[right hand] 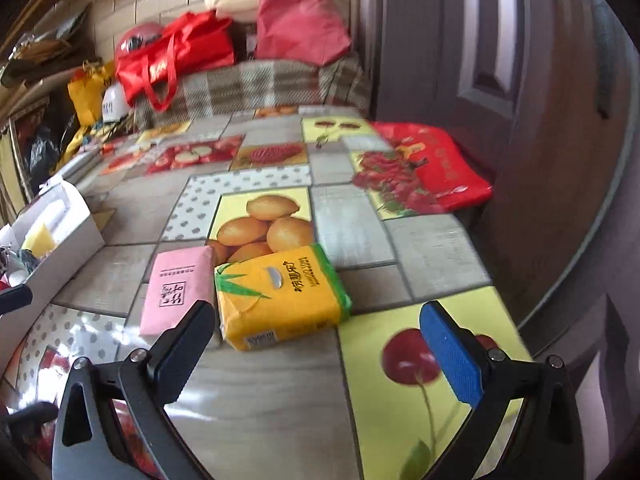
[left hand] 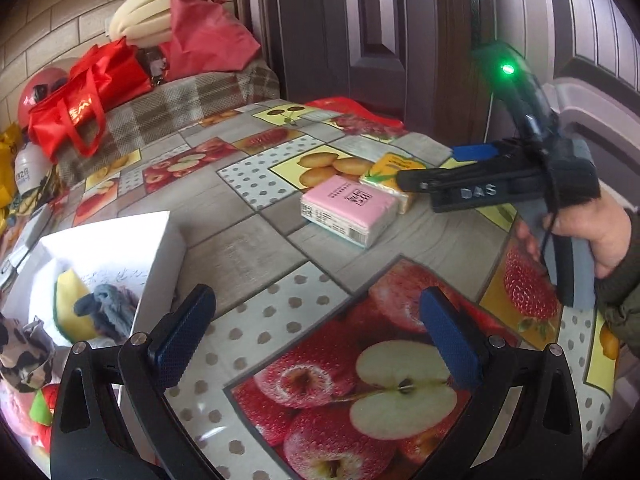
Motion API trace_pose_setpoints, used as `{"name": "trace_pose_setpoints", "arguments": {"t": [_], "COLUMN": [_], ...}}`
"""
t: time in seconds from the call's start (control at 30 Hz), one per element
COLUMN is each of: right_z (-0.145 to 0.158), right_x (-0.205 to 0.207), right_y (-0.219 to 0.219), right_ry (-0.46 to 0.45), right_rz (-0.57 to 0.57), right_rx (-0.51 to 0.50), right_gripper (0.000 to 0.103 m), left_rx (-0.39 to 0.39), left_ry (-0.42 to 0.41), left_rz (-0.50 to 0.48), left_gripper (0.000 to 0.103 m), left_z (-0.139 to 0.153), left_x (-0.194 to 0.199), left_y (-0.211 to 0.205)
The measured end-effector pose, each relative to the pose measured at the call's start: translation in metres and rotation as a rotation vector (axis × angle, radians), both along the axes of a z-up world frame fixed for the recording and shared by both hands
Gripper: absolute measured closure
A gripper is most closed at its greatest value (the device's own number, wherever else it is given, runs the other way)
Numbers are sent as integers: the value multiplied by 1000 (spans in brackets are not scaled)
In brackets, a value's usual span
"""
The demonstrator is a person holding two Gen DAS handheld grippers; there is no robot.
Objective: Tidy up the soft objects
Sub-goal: 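Grasp the pink tissue pack with the left gripper while the right grasps the yellow tissue pack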
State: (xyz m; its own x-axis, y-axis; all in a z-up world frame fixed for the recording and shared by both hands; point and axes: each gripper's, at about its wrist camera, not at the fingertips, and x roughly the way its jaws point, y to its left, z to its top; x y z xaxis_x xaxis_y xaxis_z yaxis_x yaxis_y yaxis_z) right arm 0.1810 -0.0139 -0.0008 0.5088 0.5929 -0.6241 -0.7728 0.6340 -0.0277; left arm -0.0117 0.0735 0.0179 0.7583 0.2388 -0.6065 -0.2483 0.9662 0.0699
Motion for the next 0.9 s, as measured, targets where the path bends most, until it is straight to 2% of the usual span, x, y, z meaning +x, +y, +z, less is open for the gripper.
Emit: {"name": "trace_pose_setpoints", "arguments": {"t": [0.1,0.3,0.4,0.5,0.57,0.63,0.73,0.8,0.9], "right_z": [-5,-6,-6,-8,-9,-10,-10,-14,-9], "right_x": [1,-7,6,21,24,18,6,6,17], "right_y": [13,30,26,16,17,24,33,38,22], "right_ry": [31,16,74,158,182,168,95,79,97], "right_rz": [48,117,97,63,63,88,110,89,19], "right_rx": [-43,-74,-39,20,21,-11,-67,-111,-42], "right_gripper": [1,1,6,6,6,7,7,27,28], "left_rx": [1,-66,-89,-124,-140,-149,-139,-127,-131], "left_ry": [1,4,-8,-32,-31,-23,-29,-30,-24], "left_rz": [4,67,82,93,97,103,125,135,147], "left_gripper": [1,1,1,1,1,1,1,1,1], "left_z": [0,-1,-1,0,0,0,1,1,1], "left_x": [0,0,-2,0,7,18,34,45,61], "left_y": [0,17,21,24,24,25,24,24,24]}}
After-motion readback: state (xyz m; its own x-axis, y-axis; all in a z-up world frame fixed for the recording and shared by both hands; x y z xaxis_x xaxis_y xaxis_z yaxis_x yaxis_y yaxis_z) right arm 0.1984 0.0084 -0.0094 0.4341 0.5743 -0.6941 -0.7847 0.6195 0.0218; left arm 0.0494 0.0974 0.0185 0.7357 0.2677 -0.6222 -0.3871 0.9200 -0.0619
